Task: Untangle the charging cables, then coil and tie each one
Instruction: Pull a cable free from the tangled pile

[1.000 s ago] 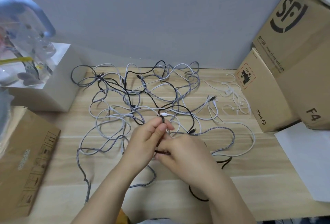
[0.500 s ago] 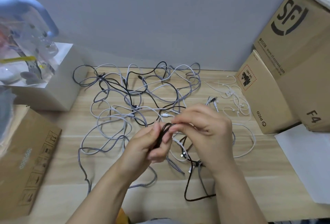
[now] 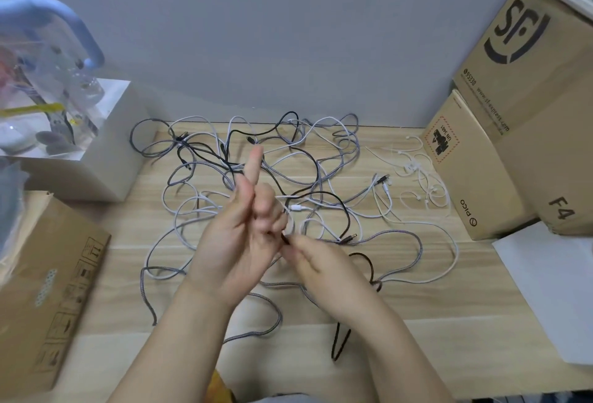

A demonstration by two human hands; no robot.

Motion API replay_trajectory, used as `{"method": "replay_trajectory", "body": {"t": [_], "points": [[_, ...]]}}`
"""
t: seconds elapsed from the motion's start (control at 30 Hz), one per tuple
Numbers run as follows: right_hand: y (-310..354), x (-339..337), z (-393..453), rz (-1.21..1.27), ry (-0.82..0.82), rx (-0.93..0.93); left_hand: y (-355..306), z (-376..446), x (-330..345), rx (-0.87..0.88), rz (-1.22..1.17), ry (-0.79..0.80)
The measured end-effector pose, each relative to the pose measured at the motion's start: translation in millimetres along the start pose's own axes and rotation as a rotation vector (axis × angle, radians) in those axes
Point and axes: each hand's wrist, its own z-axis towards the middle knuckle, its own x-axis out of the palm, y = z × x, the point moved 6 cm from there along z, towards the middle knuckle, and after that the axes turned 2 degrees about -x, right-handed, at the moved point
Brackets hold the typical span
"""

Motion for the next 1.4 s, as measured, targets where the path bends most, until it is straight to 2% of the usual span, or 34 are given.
{"method": "replay_trajectory", "body": {"t": [0.07,0.17,0.27,0.33,0.47,0.53,0.6,0.73,0.8,0.87,0.97,1.07,1.2,1.33,1.4], "points": [[3.8,-2.7,-3.9,-0.082,0.029,0.0,-0.9,1.8,-14.7,0.049,0.225,-0.108],[8.4,-16.2,-9.6,-0.259,-0.02,0.0,12.5,8.3,-21.0,0.024,0.58,-0.071],[9.0,-30.4,-18.3,-0.234,-0.113,0.018,14.3,10.2,-32.9,0.041,0.936,-0.059],[10.4,-41.8,-21.5,-0.2,-0.188,0.027,19.9,7.6,-42.0,-0.054,1.002,-0.06],[11.6,-58.9,-20.8,-0.078,-0.322,0.032,38.9,-2.3,-40.2,-0.327,1.009,0.101],[10.0,-62.8,-22.8,0.045,-0.374,0.031,44.8,-7.3,-32.7,-0.403,0.954,0.197],[10.4,-64.7,-24.4,0.163,-0.415,0.005,45.4,-9.8,-28.3,-0.431,0.794,0.244],[11.7,-69.2,-24.5,0.232,-0.514,-0.089,40.5,-14.2,-21.6,-0.48,0.45,0.39],[14.7,-68.5,-23.2,0.252,-0.516,-0.188,37.2,-18.0,-12.1,-0.501,0.288,0.527],[13.0,-64.0,-19.2,0.299,-0.482,-0.227,32.1,-18.2,0.8,-0.447,0.149,0.616],[0.5,-43.7,-6.0,0.429,-0.311,-0.13,18.9,-7.6,8.4,-0.311,0.028,0.508],[-10.8,-16.3,-2.3,0.37,-0.119,-0.025,5.5,3.1,8.2,-0.153,-0.024,0.334],[-12.3,-3.1,-6.5,0.121,0.025,0.084,18.2,7.6,-7.4,-0.044,0.332,0.074],[-1.0,-4.6,-10.2,-0.298,0.055,0.057,37.7,11.5,-19.4,-0.096,0.634,0.026],[3.4,-9.2,-14.1,-0.352,0.026,0.044,39.1,10.6,-26.3,-0.118,0.851,-0.018]]}}
